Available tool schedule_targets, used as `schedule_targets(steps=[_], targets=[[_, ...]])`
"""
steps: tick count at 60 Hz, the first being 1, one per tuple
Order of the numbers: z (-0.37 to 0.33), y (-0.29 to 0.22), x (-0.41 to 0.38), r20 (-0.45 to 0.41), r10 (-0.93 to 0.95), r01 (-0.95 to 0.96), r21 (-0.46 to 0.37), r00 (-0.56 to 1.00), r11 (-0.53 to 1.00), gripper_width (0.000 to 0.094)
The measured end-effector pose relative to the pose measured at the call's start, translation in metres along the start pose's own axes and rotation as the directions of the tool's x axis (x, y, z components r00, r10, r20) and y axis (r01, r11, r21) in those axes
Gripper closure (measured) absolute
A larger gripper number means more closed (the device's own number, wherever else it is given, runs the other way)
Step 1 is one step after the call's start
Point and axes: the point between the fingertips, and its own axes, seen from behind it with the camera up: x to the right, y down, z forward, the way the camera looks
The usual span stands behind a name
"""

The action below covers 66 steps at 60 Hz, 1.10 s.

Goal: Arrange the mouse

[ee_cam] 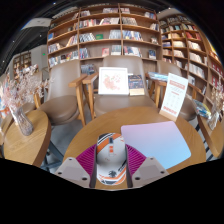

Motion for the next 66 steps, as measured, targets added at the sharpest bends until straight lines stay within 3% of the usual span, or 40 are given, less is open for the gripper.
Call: schedule_targets(steps=[5,14,31,34,41,43,45,46,48,66], targets=[[-0.003,-0.025,0.028,0.004,0.032,-0.032,0.022,0.999,0.999,0.0522],[0.019,-0.048,0.107,-0.109,-0.009,0.011,0.023,0.994,1.000,0.0524],[0.075,0.016,0.176,-0.149,0.005,-0.022,-0.114,0.989,0.993,0.0522],[0.075,0.014,0.176,-0.138,0.017,-0.029,-0.085,0.990,0.996,0.0516],[0.075,0.016,0.179,-0.150,-0.002,-0.010,-0.082,0.989,0.997,0.0417],[0.074,0.014,0.181,-0.163,-0.008,-0.005,-0.080,0.987,0.997,0.0300],[0.070,0.012,0.181,-0.171,-0.013,0.000,-0.077,0.985,0.997,0.0100],[0.068,0.009,0.179,-0.168,-0.015,0.003,-0.071,0.986,0.997,0.0068],[0.061,0.004,0.173,-0.152,-0.018,0.010,-0.055,0.988,0.998,0.0112],[-0.092,0.002,0.151,-0.183,-0.036,0.054,0.099,0.982,0.994,0.0081]])
